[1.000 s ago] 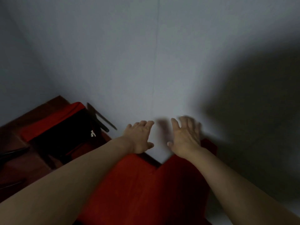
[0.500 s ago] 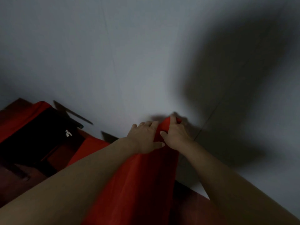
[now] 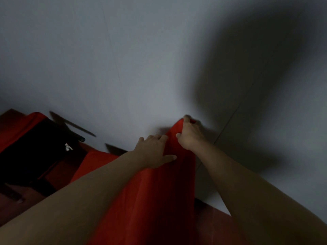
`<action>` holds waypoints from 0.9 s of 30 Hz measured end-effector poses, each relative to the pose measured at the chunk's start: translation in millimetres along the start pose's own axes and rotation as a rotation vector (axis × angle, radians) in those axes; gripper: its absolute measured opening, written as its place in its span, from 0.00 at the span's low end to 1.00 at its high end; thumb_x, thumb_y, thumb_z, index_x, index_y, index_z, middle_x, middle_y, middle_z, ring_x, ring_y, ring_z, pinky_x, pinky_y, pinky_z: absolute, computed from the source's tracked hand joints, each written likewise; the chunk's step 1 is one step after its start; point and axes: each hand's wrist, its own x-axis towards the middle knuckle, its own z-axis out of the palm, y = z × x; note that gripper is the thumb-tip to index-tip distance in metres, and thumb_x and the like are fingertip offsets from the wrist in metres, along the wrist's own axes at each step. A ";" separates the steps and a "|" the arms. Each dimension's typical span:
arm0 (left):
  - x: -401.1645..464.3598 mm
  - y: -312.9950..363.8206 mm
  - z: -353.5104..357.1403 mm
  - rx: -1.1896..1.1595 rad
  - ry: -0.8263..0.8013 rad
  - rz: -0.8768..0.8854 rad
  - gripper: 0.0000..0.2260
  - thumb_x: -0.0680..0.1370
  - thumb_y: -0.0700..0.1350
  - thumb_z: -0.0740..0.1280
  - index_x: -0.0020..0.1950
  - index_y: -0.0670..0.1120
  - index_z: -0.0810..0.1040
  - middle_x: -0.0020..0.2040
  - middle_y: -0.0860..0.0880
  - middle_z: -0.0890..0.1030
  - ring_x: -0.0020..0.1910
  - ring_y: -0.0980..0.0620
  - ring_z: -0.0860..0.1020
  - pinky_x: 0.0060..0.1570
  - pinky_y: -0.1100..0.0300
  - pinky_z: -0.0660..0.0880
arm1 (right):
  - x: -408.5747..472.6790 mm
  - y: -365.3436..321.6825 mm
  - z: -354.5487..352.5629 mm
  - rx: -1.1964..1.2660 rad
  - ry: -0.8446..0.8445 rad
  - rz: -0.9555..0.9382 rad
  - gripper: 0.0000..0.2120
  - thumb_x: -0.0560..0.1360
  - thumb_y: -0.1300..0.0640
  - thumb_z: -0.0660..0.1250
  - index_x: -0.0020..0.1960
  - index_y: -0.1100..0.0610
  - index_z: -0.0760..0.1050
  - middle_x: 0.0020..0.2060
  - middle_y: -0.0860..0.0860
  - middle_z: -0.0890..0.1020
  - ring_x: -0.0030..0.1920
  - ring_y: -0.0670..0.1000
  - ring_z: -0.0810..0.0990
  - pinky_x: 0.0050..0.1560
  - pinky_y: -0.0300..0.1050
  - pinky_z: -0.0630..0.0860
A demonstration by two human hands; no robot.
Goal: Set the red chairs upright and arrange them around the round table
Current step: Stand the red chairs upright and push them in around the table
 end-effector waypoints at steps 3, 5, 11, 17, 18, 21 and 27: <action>3.8 -0.2 -3.1 0.018 0.001 0.008 0.35 0.75 0.65 0.60 0.75 0.46 0.57 0.72 0.45 0.66 0.69 0.45 0.66 0.66 0.45 0.62 | 6.8 -2.5 1.0 -0.004 0.022 0.022 0.33 0.78 0.57 0.64 0.76 0.58 0.48 0.69 0.67 0.57 0.62 0.62 0.72 0.55 0.47 0.71; 5.6 0.3 -4.8 0.029 -0.002 0.013 0.35 0.76 0.65 0.60 0.75 0.46 0.57 0.71 0.45 0.67 0.69 0.45 0.66 0.65 0.45 0.62 | 10.0 -2.8 3.7 -0.019 0.037 0.029 0.32 0.78 0.57 0.63 0.76 0.57 0.49 0.69 0.67 0.57 0.63 0.63 0.71 0.58 0.50 0.71; 3.5 -5.2 -9.4 0.059 0.007 0.041 0.35 0.75 0.64 0.62 0.75 0.46 0.57 0.72 0.45 0.65 0.69 0.45 0.66 0.65 0.46 0.62 | 8.1 -6.0 10.2 -0.086 0.014 0.062 0.36 0.77 0.54 0.64 0.76 0.54 0.46 0.72 0.66 0.48 0.69 0.66 0.61 0.65 0.61 0.68; 5.1 -30.0 -29.0 0.065 0.031 0.039 0.36 0.75 0.63 0.64 0.75 0.46 0.57 0.73 0.45 0.64 0.70 0.45 0.65 0.65 0.46 0.61 | -2.2 -28.3 16.8 -0.329 0.129 0.009 0.42 0.72 0.46 0.69 0.76 0.58 0.48 0.74 0.65 0.45 0.74 0.66 0.45 0.73 0.62 0.48; 5.8 -37.1 -32.0 0.073 0.031 0.037 0.36 0.75 0.62 0.64 0.75 0.46 0.56 0.74 0.45 0.63 0.70 0.45 0.64 0.65 0.46 0.61 | -2.0 -35.2 19.5 -0.336 0.137 -0.011 0.42 0.72 0.46 0.69 0.75 0.58 0.49 0.74 0.65 0.45 0.74 0.65 0.45 0.73 0.61 0.48; 5.9 -69.4 -40.6 0.081 0.022 0.026 0.36 0.76 0.60 0.64 0.76 0.46 0.54 0.75 0.45 0.61 0.71 0.45 0.63 0.66 0.47 0.61 | 2.8 -67.1 29.1 -0.285 0.107 -0.052 0.38 0.74 0.48 0.68 0.75 0.56 0.51 0.75 0.63 0.44 0.74 0.64 0.44 0.73 0.59 0.49; -8.1 -162.4 -62.2 0.090 0.050 0.014 0.35 0.76 0.59 0.65 0.76 0.45 0.55 0.74 0.44 0.62 0.71 0.45 0.63 0.67 0.47 0.61 | 19.1 -153.8 57.8 -0.288 0.077 -0.133 0.36 0.75 0.47 0.66 0.75 0.55 0.51 0.75 0.62 0.46 0.74 0.64 0.47 0.71 0.59 0.52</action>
